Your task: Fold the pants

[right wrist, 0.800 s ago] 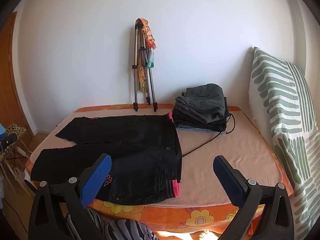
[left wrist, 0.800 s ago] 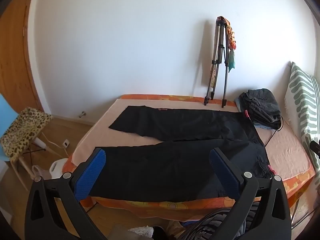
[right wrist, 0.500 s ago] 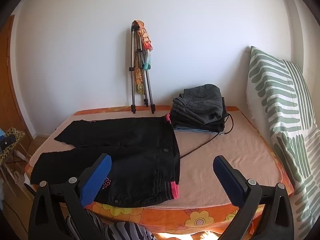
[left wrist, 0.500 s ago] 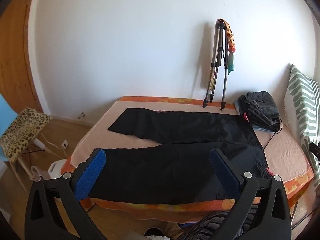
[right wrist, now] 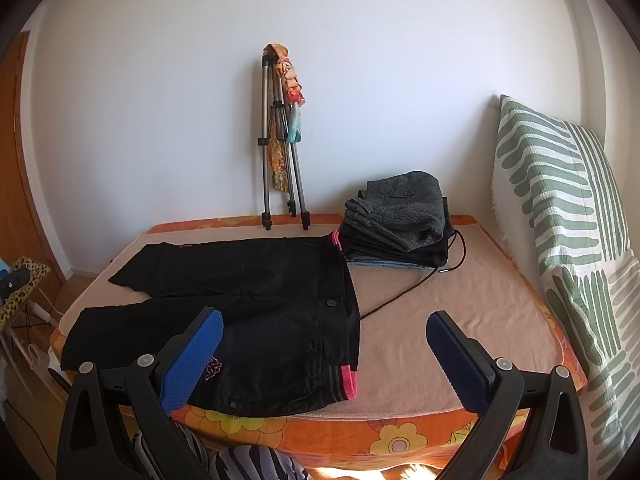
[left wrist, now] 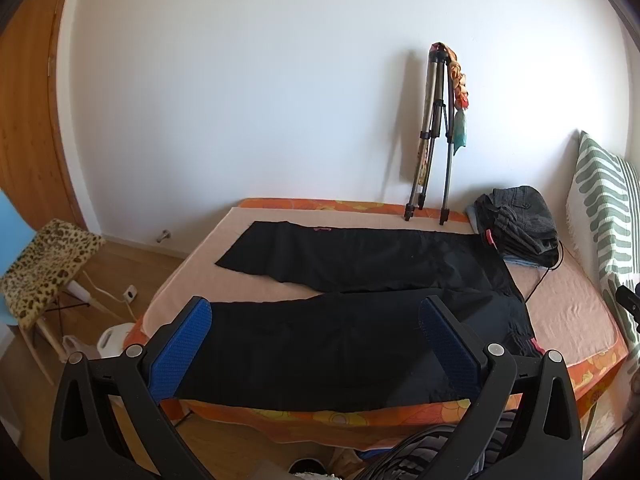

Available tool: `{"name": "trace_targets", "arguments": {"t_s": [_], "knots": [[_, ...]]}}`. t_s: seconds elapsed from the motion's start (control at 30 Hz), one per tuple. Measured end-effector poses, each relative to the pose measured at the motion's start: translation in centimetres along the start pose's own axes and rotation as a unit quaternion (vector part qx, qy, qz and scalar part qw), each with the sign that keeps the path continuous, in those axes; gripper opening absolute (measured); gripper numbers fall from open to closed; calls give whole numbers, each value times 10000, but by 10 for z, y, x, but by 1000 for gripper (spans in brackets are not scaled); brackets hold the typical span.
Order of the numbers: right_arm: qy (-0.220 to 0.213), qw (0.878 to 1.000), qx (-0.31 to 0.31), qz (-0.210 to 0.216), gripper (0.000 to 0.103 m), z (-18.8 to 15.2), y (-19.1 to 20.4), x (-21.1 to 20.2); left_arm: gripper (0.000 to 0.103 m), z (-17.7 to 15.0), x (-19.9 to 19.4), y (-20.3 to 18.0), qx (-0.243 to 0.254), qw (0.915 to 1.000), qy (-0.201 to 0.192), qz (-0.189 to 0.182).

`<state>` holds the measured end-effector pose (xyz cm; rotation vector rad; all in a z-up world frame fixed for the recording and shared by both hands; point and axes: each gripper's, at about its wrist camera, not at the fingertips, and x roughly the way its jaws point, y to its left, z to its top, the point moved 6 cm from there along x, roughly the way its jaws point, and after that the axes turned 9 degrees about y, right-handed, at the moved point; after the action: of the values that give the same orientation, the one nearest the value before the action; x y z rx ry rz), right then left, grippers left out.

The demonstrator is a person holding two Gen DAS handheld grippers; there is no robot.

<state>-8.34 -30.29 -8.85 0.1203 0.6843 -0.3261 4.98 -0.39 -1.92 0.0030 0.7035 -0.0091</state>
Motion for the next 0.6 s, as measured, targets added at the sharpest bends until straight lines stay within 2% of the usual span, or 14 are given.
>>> {"name": "trace_targets", "arguments": {"t_s": [0.6], "knots": [[8, 10000, -32, 22, 103, 2, 4, -1, 103, -2, -1, -1, 8, 10000, -33, -17]]}}
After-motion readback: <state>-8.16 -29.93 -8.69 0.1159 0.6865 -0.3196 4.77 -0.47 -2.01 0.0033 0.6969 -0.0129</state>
